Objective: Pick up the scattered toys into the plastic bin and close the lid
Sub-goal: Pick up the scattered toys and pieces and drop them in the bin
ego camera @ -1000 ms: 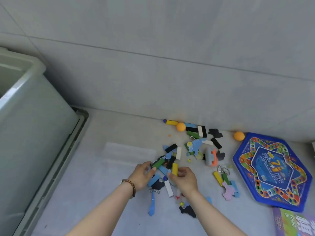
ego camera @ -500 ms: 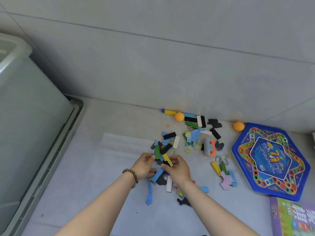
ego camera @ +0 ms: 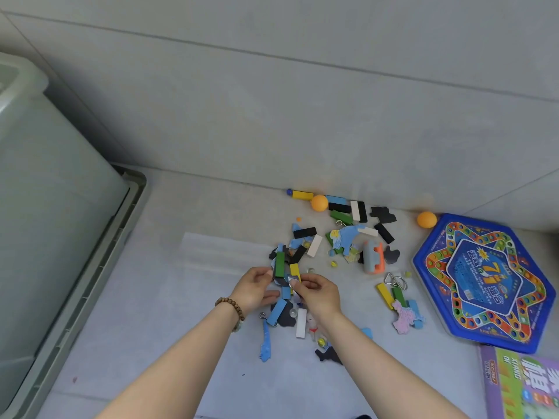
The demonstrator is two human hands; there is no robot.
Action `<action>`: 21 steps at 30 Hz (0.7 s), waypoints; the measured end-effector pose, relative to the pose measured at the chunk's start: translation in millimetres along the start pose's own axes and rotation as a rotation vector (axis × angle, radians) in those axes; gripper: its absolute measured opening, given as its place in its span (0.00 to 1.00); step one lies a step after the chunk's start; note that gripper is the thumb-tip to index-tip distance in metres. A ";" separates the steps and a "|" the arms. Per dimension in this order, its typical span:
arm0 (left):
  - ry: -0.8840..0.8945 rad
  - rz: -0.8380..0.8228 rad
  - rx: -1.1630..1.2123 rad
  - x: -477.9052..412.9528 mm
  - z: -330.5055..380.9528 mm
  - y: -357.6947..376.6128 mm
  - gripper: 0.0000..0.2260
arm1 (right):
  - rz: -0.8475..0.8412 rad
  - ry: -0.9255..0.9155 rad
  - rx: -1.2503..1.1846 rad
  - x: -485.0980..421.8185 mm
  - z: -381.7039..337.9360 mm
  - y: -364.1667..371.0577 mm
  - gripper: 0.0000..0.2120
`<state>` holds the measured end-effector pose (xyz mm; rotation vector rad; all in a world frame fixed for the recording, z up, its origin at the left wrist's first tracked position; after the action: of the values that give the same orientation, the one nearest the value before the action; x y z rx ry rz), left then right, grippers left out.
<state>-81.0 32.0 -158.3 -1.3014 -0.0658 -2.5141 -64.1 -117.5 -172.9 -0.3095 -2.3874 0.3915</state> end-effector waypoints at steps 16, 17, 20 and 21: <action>0.084 0.027 -0.116 -7.9 11.7 2.1 0.07 | -0.067 0.109 -0.099 -0.8 -2.8 7.6 0.13; 0.056 -0.003 -0.065 -5.9 12.3 1.6 0.05 | -0.072 0.130 -0.115 -0.7 -3.4 7.9 0.13; -0.008 -0.070 0.042 2.2 17.6 -0.5 0.08 | -0.100 0.181 -0.167 -1.6 -6.0 6.1 0.15; -0.014 -0.082 0.068 4.9 21.1 -0.7 0.09 | -0.123 0.201 -0.209 -0.7 -8.9 5.3 0.14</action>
<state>-67.1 35.3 -141.9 -1.3152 -0.2104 -2.5467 -57.0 -111.1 -168.8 -0.2805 -2.2376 0.0512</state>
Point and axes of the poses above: each hand's wrist, its own x-axis away from the middle knuckle, its own y-axis out of the palm, z = x × y, the point moved 3 cm from there along -x, towards the middle knuckle, and after that the axes turned 12 degrees about z, right-handed, at the moved point
